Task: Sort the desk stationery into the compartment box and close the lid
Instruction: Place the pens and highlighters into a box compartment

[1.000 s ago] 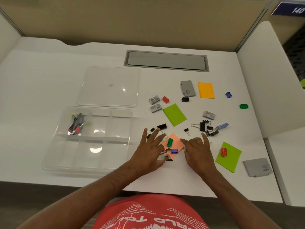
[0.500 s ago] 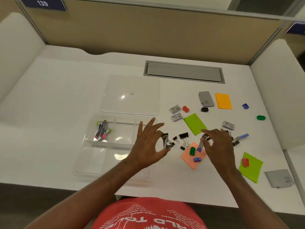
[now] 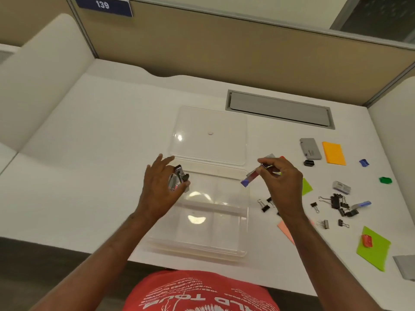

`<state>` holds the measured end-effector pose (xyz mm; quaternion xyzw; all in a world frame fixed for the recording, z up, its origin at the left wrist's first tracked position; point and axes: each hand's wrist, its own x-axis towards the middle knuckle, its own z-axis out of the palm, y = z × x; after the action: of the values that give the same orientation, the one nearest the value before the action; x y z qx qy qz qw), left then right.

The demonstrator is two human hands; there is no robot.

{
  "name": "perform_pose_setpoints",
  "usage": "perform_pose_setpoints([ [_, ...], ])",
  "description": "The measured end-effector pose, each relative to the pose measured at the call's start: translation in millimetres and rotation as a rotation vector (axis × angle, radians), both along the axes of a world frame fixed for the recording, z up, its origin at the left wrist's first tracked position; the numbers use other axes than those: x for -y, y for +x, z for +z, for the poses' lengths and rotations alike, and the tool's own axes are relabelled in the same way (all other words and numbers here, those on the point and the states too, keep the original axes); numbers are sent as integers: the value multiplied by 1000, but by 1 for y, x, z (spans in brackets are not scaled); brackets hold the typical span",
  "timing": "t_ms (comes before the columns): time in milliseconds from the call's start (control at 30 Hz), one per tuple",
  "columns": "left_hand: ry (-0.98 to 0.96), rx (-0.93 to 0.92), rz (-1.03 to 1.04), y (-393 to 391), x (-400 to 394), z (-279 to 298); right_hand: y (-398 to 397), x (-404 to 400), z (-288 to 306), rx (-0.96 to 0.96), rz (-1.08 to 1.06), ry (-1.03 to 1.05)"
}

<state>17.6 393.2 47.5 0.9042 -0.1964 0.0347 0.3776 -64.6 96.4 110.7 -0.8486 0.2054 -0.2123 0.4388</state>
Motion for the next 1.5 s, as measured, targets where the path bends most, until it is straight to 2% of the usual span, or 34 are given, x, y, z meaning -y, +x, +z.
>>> perform_pose_setpoints([
  [233,46,-8,-6,24,-43,-31,30,-51,-3,30,109,4],
  [400,80,-26,-38,34,-46,-43,43,-79,-2,26,142,37],
  [600,106,-65,43,46,-41,-47,56,-107,0,22,173,75],
  [800,62,-83,56,48,-39,-56,70,-128,-7,-11,216,73],
  [933,-25,-92,69,46,-39,-65,80,-138,-16,-71,270,87],
  [1167,13,-126,77,48,-39,-70,100,-144,-39,-244,389,113],
  [1333,20,-127,77,48,-39,-71,117,-145,-57,-353,417,2],
  [1500,32,-115,84,48,-38,-71,127,-146,-67,-453,470,-296],
])
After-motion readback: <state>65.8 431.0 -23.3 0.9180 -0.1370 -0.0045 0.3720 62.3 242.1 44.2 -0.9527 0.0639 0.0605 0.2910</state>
